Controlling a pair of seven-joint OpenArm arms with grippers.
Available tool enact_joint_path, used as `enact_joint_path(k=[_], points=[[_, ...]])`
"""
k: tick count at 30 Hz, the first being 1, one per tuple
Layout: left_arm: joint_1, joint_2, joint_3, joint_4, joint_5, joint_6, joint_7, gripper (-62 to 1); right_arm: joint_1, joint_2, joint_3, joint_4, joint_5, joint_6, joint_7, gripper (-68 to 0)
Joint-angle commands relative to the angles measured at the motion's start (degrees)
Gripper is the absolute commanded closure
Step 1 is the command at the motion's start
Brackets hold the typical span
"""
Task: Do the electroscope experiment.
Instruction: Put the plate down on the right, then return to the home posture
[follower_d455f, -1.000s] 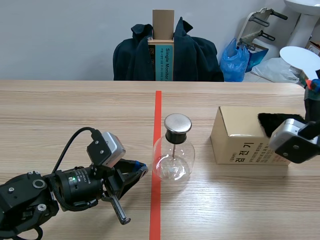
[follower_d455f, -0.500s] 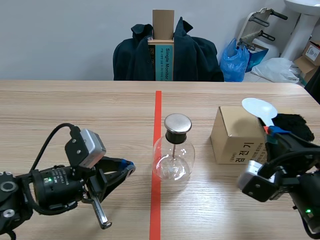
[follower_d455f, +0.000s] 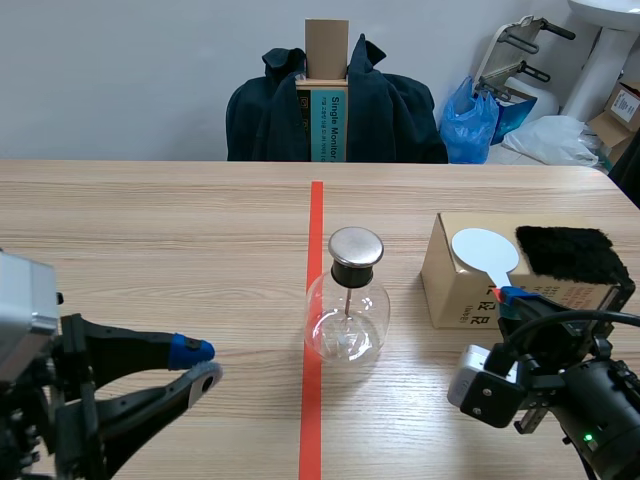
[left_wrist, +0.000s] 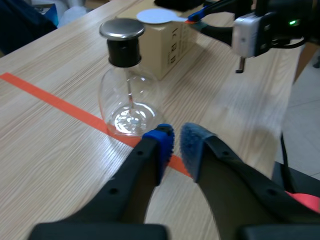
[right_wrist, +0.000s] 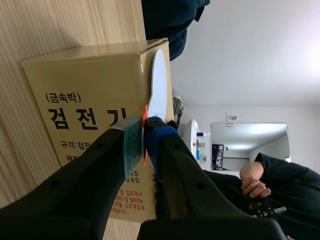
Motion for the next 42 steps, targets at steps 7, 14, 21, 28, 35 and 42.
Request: enact_joint_path(k=[7, 14, 21, 28, 35, 42], points=[[8.0, 0.3, -7.6, 5.2, -0.3, 0.0, -1.2, -62.3, 0.5, 0.8, 0.4, 0.3, 2.4, -0.7, -0.2, -11.2], [8.1, 0.3, -8.6, 5.5, -0.3, -0.1, -1.1, -62.3, 0.3, 0.8, 0.4, 0.3, 5.4, -0.7, -1.0, -67.9], [8.1, 0.3, -8.6, 5.5, -0.3, -0.1, -1.1, -62.3, -5.4, 1.0, 0.6, 2.7, 31.0, 4.3, -1.9, -67.9], [8.1, 0.5, -8.5, 5.5, -0.3, 0.0, -0.8, -62.3, -19.3, 4.8, 5.6, 17.1, 66.0, 8.3, -1.8, -67.9], [8.1, 0.5, -8.5, 5.5, -0.3, 0.0, -0.3, -62.3, -24.1, 7.3, 14.8, 31.2, 83.0, 17.1, 0.7, -67.9], [8.1, 1.5, -8.5, 5.5, -0.1, 0.0, 1.7, -62.3, -21.8, 10.3, 18.2, 37.2, 77.7, 25.6, 0.5, -67.9]])
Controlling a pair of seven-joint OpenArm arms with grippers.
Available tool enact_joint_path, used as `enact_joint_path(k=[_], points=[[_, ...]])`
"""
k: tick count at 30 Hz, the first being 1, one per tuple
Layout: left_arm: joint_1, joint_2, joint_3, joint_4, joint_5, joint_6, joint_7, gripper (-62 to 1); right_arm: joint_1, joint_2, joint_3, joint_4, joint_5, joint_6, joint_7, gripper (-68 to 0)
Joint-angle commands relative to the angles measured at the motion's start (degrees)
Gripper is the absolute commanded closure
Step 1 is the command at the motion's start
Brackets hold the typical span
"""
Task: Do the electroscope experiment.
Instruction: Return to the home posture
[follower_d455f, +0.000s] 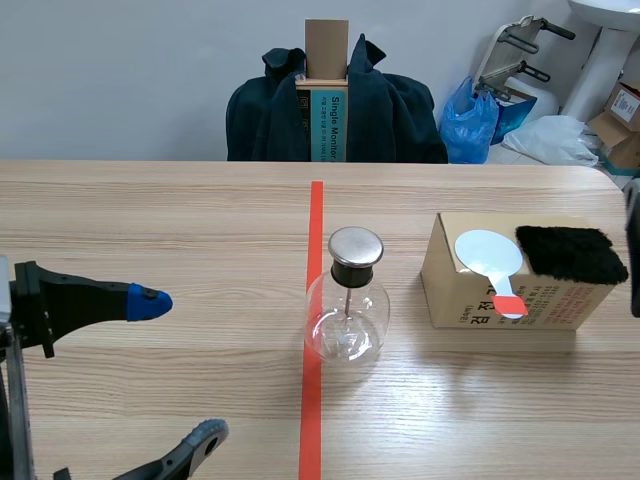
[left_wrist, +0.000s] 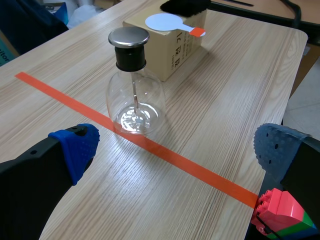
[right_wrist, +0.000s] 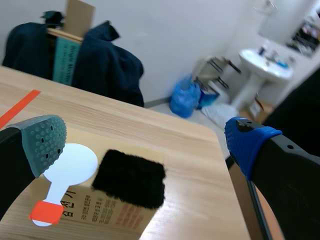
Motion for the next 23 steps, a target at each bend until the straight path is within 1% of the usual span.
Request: enact_joint_path(k=[1, 3, 4, 6, 8, 12, 15, 23], points=[[-0.2, 0.3, 0.0, 0.5, -0.2, 0.1, -0.7, -62.3, 1.3, 1.0, -0.4, 0.5, -2.2, 2.8, 0.0, -67.9], [-0.2, 0.3, 0.0, 0.5, -0.2, 0.1, -0.1, -62.3, 2.1, 0.9, -0.6, 0.9, -5.3, 6.7, -0.2, -67.9], [-0.2, 0.3, 0.0, 0.5, -0.2, 0.1, 0.0, -62.3, 2.4, 0.9, -0.9, 1.0, -6.4, 8.1, -0.2, -67.9], [-0.2, 0.3, 0.0, 0.5, -0.2, 0.1, 0.1, -62.3, 2.6, 0.9, -1.9, 1.1, -8.0, 10.0, -0.5, -67.9], [-0.2, 0.3, 0.0, 0.5, -0.2, 0.1, 0.3, -62.3, 2.5, 0.9, -3.4, 1.1, -9.4, 11.3, -1.3, -67.9], [-0.2, 0.3, 0.0, 0.5, -0.2, 0.1, 0.3, -62.3, 2.5, 0.9, -7.3, 1.1, -11.1, 12.8, -3.5, -67.9], [-0.2, 0.3, 0.0, 0.5, -0.2, 0.1, 0.3, -62.3, 2.5, 0.9, -9.5, 1.1, -11.8, 12.9, -3.5, -67.9], [-0.2, 0.3, 0.0, 0.5, -0.2, 0.1, 0.3, -62.3, 2.5, 0.6, -10.4, 1.1, -11.9, 12.9, -3.4, -67.9]])
